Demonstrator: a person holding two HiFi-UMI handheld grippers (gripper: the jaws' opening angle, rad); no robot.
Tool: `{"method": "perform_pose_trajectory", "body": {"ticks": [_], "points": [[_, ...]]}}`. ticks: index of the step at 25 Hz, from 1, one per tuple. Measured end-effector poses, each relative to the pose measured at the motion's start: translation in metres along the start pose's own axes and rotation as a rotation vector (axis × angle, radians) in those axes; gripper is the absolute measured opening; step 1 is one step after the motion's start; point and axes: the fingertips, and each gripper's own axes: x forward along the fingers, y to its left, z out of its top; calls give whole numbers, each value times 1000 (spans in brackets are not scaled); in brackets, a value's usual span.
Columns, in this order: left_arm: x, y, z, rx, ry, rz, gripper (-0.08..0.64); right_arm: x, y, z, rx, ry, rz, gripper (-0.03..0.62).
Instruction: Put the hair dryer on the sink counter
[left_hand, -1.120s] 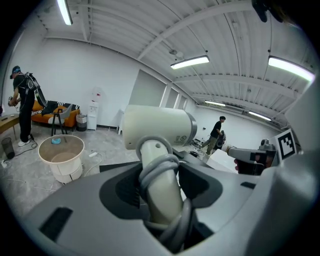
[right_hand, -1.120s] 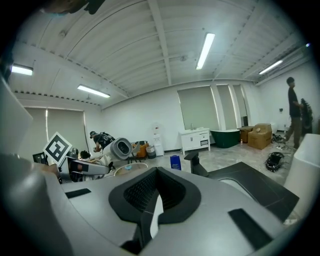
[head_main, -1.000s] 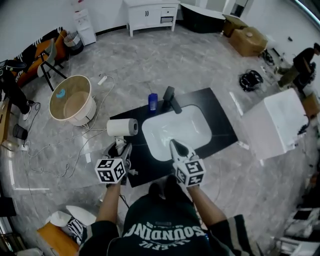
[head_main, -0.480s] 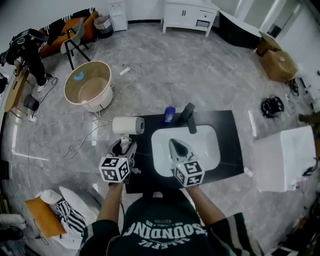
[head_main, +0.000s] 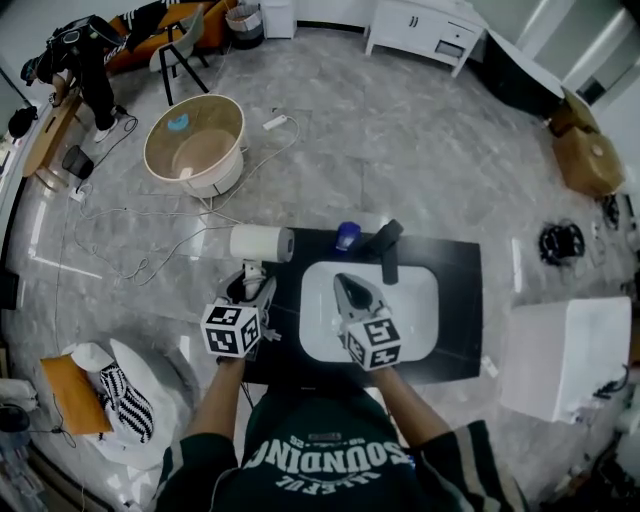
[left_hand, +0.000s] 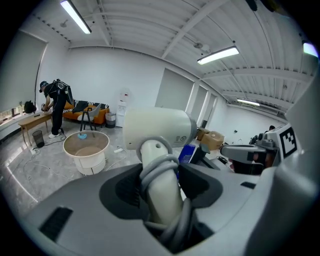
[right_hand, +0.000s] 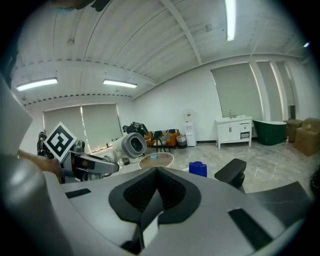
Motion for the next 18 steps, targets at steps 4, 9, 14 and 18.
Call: {"method": "perform_pose_trajectory", "body": {"ticks": [4, 9, 14, 18], "points": [[15, 1, -24, -20, 54, 14, 216, 3, -7, -9, -16, 33, 23, 0], [30, 0, -56, -48, 121, 25, 215, 6, -15, -25, -4, 80, 34, 0], [41, -1, -86, -63, 187, 33, 215, 9, -20, -35, 11, 104, 46, 0], [53, 2, -103, -69, 227, 43, 215, 10, -23, -40, 12, 111, 49, 1]]}}
